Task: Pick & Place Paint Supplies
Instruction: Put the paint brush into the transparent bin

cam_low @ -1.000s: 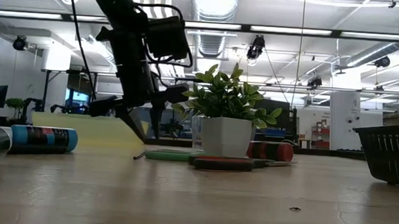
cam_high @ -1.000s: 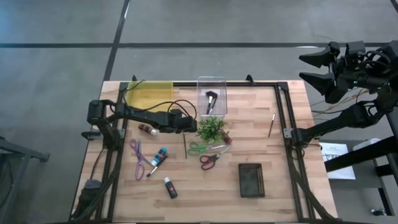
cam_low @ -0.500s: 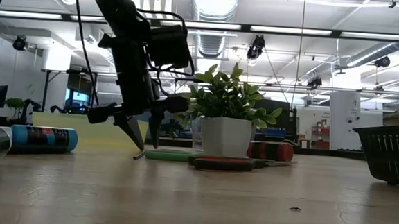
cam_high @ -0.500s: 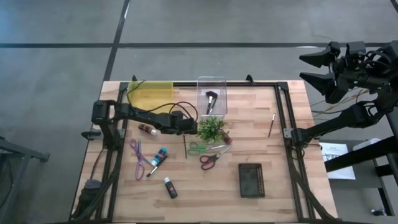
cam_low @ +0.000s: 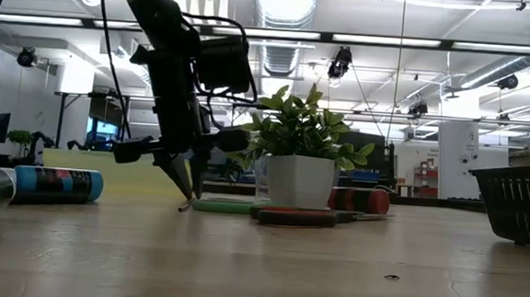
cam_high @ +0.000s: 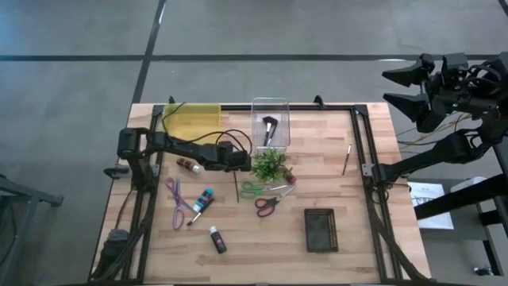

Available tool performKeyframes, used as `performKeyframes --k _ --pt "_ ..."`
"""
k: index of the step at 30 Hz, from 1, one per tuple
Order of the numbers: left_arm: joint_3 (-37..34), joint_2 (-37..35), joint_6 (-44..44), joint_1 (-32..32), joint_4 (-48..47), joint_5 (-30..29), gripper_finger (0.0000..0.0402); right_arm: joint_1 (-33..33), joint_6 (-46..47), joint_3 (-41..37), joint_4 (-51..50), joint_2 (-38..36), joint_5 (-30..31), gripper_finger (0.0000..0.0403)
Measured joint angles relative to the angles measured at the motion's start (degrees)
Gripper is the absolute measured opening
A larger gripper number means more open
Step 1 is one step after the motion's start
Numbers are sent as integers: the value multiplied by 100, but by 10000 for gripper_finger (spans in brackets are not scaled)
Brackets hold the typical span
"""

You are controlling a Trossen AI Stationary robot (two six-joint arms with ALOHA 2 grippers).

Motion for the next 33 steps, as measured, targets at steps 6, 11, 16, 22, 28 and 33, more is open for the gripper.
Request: performKeyframes --k 6,11,16,22,28,33 --pt "-9 4 0 0 -52 29 6 -1 -2 0 0 0 -2 345" --pt "-9 -85 15 2 -61 115 3 -1 -1 0 -1 0 -3 345" --pt "-16 -514 66 -23 -55 329 2 0 0 0 -2 0 -11 345" --pt "-15 -1194 395 -113 -72 282 1 -1 0 0 -1 0 -20 345" --pt "-15 -1944 764 -153 -58 216 0 -1 31 0 -2 0 -25 345" --pt "-9 -2439 1234 -162 210 203 0 0 47 0 -4 0 -24 345"
